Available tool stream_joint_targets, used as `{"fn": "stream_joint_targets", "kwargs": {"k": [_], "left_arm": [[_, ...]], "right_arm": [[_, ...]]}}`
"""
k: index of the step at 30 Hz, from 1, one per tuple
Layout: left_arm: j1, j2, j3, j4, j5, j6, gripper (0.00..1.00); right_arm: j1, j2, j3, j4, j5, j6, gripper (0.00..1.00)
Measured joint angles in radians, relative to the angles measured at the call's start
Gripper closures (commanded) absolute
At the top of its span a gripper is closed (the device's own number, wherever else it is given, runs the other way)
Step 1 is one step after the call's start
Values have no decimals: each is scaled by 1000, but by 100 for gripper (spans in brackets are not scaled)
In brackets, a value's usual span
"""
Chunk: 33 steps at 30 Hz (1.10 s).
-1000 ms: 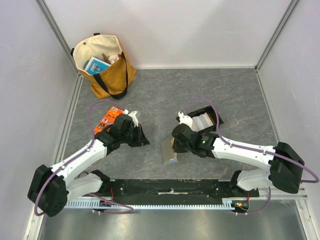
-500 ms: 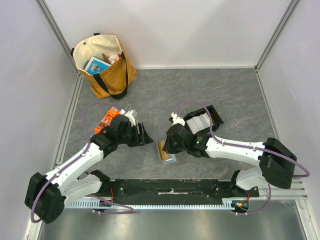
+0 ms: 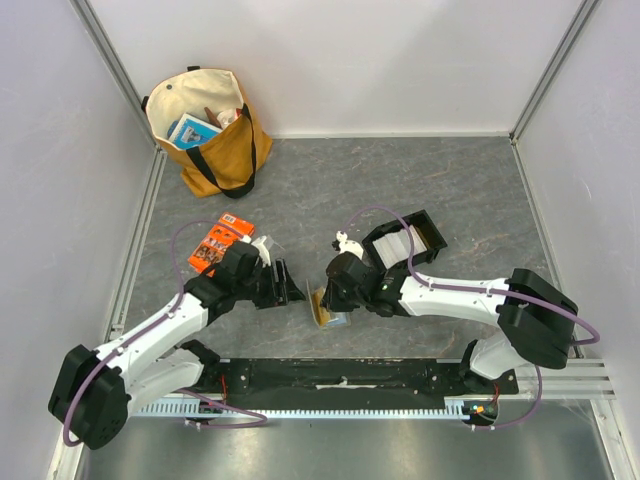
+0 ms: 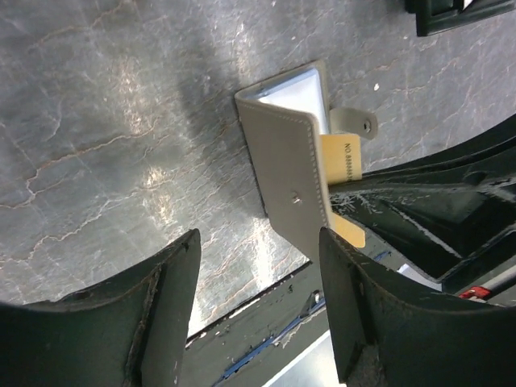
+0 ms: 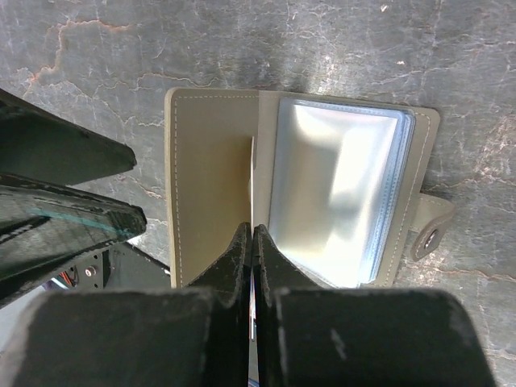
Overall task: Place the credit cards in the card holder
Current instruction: Insert the credit card into the card holder.
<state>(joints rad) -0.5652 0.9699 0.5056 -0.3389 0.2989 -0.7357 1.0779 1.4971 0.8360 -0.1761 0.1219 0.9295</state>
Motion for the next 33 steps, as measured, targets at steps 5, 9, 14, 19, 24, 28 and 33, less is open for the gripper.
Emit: {"fn": "stream_joint_targets", "kwargs": {"k": [5, 9, 14, 19, 24, 28, 33], "left_arm": [[0, 0, -37, 17, 31, -17, 36], [0, 3, -40, 44, 54, -27, 33], [0, 3, -40, 84, 72, -42, 31], [0, 21, -40, 121, 97, -60, 31], [0, 59, -40, 134, 99, -76, 27], [0, 73, -40, 144, 98, -83, 26], [-10, 113, -32, 162, 98, -87, 25]], "right_arm": [[0, 0, 0, 0, 6, 3, 100], [0, 0, 0, 0, 6, 3, 100], [0, 6, 0, 0, 5, 2, 100], [0, 19, 0, 1, 2, -2, 100], [0, 23, 1, 3, -2, -5, 100], [0, 23, 1, 4, -6, -5, 100], [0, 23, 8, 3, -14, -10, 100]]}}
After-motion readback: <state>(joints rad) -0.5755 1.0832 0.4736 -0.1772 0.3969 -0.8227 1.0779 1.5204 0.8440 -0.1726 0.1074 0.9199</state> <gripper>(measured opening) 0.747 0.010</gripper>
